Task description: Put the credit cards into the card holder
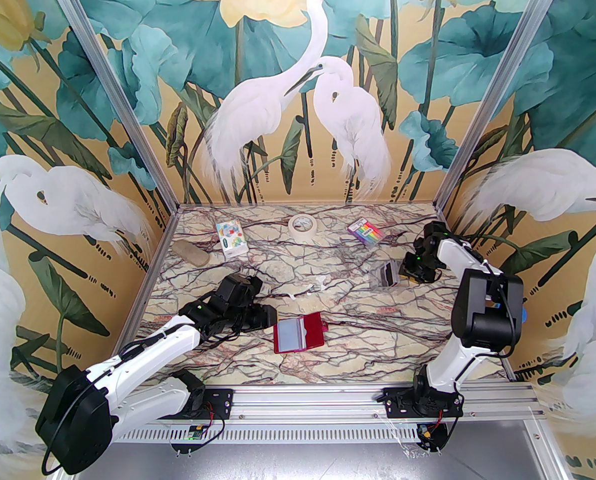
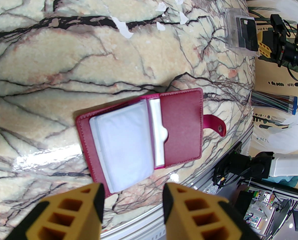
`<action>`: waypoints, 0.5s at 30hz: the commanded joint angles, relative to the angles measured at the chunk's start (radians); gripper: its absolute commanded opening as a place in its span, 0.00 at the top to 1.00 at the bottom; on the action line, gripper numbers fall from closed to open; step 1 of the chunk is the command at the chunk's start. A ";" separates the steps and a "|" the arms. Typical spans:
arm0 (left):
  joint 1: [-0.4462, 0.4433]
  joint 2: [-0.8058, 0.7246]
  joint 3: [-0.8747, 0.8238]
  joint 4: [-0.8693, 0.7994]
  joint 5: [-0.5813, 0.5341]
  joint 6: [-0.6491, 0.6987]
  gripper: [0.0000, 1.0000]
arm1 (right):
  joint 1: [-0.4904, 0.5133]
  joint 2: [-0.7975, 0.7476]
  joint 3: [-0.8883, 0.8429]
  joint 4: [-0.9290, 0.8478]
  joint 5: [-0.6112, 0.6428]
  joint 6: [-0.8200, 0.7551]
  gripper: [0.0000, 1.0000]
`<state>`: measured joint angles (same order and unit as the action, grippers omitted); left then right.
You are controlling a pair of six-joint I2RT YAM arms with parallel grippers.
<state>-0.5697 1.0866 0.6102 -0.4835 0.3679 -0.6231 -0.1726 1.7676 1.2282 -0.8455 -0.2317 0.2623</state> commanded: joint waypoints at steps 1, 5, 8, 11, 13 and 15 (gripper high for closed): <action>-0.004 0.003 -0.003 -0.017 -0.011 0.020 0.56 | 0.023 0.002 0.013 -0.004 -0.020 -0.009 0.90; -0.004 0.006 0.006 -0.027 -0.012 0.023 0.56 | 0.050 0.001 0.034 -0.020 -0.019 -0.014 0.99; -0.004 0.004 0.012 -0.040 -0.017 0.026 0.56 | 0.093 -0.024 0.037 -0.016 -0.025 -0.023 1.00; -0.003 -0.003 0.010 -0.037 -0.018 0.023 0.56 | 0.158 -0.030 0.066 -0.022 -0.039 -0.036 1.00; -0.004 -0.004 0.010 -0.038 -0.020 0.023 0.56 | 0.204 -0.025 0.095 -0.030 -0.055 -0.044 1.00; -0.004 -0.001 0.012 -0.039 -0.021 0.024 0.56 | 0.254 -0.007 0.140 -0.026 -0.065 -0.032 1.00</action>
<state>-0.5697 1.0866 0.6106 -0.4984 0.3676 -0.6151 0.0254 1.7672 1.2926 -0.8749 -0.2535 0.2440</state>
